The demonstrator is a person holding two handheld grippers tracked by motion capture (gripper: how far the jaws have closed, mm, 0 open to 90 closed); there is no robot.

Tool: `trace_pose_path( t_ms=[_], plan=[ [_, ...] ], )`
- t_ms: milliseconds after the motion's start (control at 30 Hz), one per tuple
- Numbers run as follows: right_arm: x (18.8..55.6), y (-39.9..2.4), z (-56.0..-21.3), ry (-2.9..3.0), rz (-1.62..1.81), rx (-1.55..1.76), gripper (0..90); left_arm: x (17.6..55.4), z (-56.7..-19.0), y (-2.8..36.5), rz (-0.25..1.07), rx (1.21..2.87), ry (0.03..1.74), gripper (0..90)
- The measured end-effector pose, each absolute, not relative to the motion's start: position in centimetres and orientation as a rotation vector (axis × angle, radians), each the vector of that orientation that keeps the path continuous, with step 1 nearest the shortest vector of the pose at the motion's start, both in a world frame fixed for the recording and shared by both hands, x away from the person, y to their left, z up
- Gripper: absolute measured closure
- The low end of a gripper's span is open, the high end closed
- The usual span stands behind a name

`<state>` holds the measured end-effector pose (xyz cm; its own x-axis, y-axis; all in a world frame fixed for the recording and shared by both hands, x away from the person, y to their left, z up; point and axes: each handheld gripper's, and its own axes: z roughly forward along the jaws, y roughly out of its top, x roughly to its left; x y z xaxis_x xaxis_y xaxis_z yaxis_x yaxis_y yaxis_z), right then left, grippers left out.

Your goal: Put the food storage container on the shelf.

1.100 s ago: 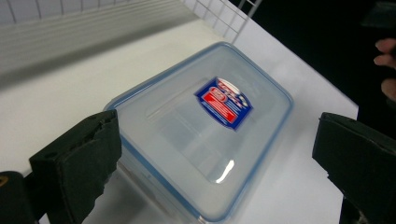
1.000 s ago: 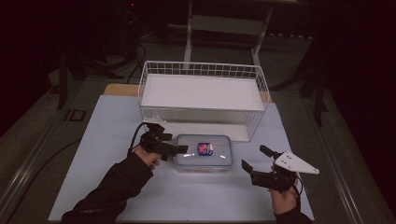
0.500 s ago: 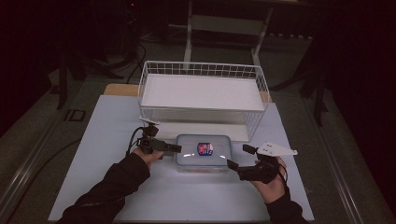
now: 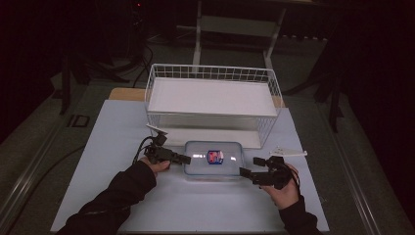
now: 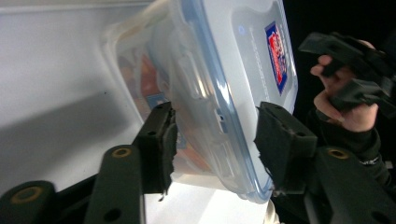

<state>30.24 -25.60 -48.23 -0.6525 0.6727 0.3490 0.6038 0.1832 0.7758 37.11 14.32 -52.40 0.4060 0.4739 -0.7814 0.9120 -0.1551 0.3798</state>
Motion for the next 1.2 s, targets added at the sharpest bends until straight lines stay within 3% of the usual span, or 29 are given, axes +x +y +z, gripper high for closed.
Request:
trace_pose_path(
  t_ms=[400, 767, 1200],
  plan=[
    [32.2, -26.2, -50.2, 2.415, 1.558, 1.466, 19.5, 34.7, -51.2, 14.1, -0.499, 1.862, 1.032, 57.3],
    [32.2, -25.6, -50.7, 2.486, 1.582, 1.477, 40.8, 33.9, -51.1, 14.2, -0.46, 1.873, 0.997, 58.2],
    [31.6, -26.4, -50.3, 2.465, 1.667, 1.514, 47.1, 32.5, -49.8, 14.1, -0.34, 1.852, 0.978, 58.1]
  ],
)
